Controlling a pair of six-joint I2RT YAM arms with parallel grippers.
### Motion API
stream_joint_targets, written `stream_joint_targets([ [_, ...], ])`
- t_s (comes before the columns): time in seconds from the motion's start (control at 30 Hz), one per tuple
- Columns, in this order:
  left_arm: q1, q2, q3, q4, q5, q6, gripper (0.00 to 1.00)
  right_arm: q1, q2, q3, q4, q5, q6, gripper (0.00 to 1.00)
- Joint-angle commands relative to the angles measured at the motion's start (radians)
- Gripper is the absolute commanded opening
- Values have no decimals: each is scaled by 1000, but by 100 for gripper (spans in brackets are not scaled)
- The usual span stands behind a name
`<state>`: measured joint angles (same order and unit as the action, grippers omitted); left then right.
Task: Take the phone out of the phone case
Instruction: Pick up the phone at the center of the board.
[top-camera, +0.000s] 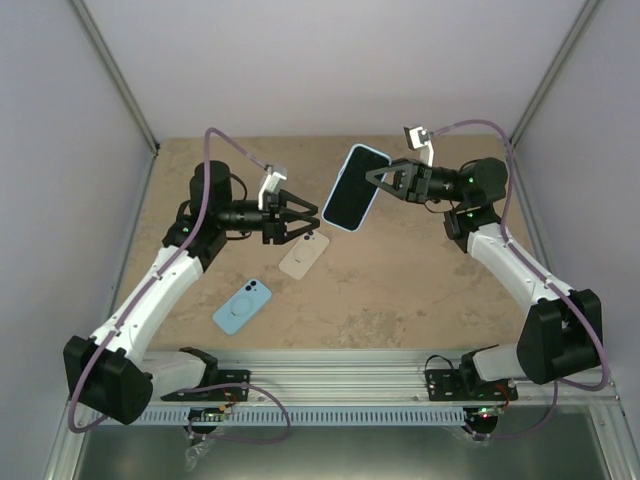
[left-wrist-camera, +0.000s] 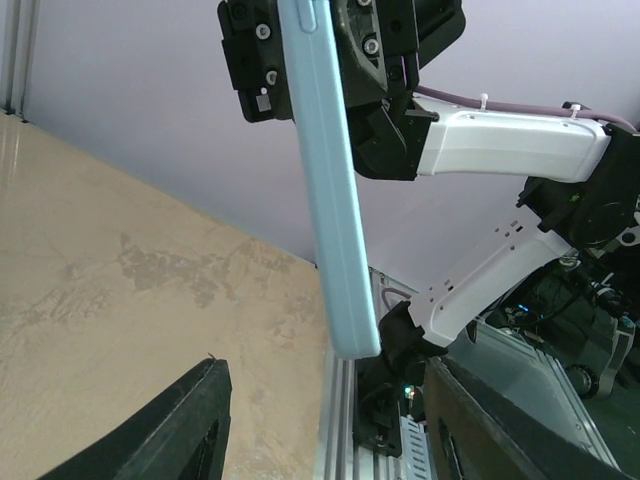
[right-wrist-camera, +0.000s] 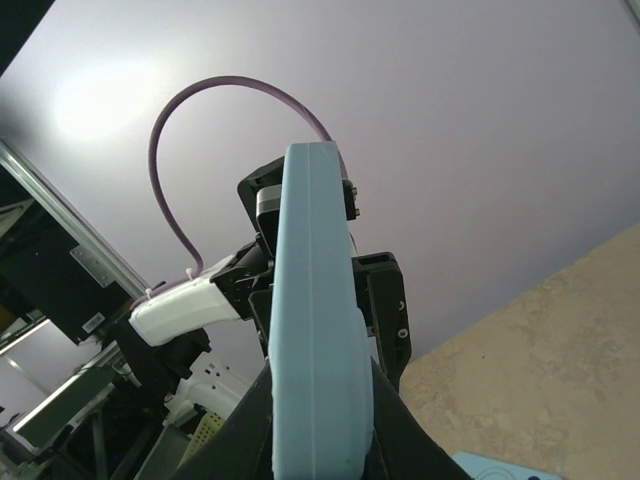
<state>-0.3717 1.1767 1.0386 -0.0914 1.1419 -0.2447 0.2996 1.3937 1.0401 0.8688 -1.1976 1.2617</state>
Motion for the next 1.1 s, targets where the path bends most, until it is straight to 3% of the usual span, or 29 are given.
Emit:
stream_joint_targets([
  [0.0, -4, 17, 8, 67, -11, -37, 54, -1, -30, 1, 62, 12, 12, 1],
  [0.2, -4, 31, 0, 86, -25, -56, 50, -1, -29, -3, 62, 13, 10, 1],
  [0.67, -4, 41, -21, 165, -15, -125, 53, 0, -23, -9, 62, 18, 7, 1],
  [1.07, -4, 44, -11, 80, -111, -62, 47, 0, -24, -6, 68, 18, 17, 0],
])
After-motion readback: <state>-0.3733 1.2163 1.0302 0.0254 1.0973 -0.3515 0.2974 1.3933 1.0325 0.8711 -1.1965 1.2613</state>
